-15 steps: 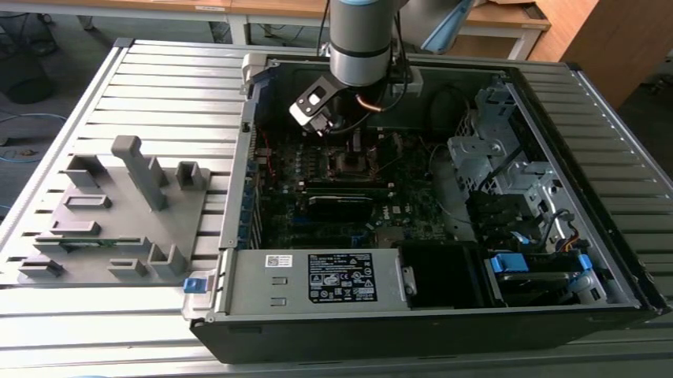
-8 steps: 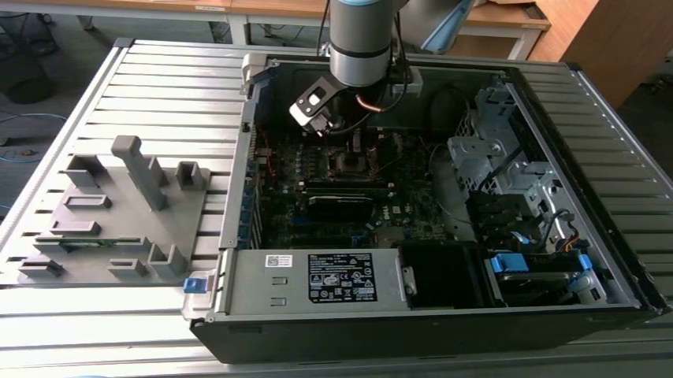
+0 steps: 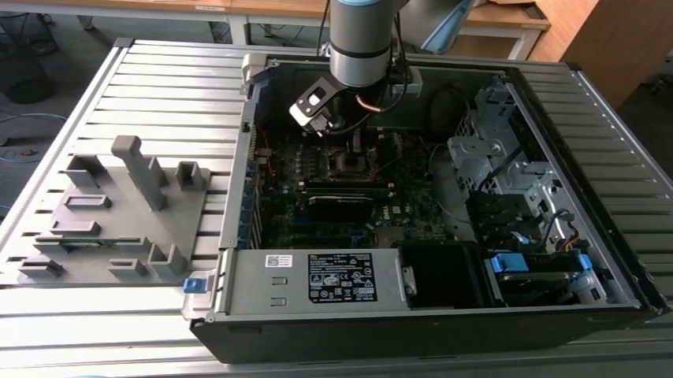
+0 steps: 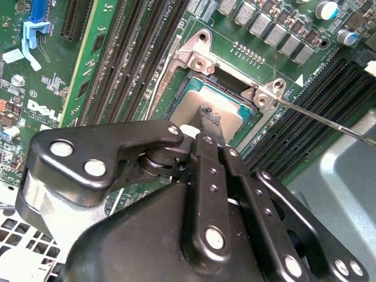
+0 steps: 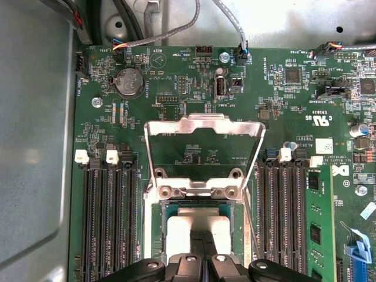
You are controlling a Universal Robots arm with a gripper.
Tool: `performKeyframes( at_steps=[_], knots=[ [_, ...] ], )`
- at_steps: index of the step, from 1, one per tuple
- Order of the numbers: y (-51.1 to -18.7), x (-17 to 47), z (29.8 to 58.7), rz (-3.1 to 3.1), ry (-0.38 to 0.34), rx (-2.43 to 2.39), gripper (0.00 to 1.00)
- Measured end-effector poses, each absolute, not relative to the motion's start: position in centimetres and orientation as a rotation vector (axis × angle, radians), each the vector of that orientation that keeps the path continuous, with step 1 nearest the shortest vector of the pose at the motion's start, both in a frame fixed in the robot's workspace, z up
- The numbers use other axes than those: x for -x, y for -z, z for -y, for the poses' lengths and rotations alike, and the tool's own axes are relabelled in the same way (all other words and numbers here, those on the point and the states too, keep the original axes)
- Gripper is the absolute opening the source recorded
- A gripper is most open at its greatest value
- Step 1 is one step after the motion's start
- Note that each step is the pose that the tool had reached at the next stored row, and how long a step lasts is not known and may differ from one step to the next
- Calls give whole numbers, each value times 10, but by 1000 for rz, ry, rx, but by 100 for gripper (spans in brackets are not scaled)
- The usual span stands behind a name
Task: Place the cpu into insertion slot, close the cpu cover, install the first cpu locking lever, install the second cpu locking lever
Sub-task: 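Place the cpu into insertion slot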
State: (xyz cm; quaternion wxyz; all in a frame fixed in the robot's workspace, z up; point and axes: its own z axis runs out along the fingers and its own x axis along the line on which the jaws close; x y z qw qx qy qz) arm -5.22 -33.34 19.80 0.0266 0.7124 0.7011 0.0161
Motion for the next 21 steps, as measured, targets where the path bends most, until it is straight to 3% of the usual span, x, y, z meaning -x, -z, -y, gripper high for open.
performKeyframes(
  at_steps=[21],
  knots=[
    [-217,52,333,-2171,-40,-2206,11]
  ],
)
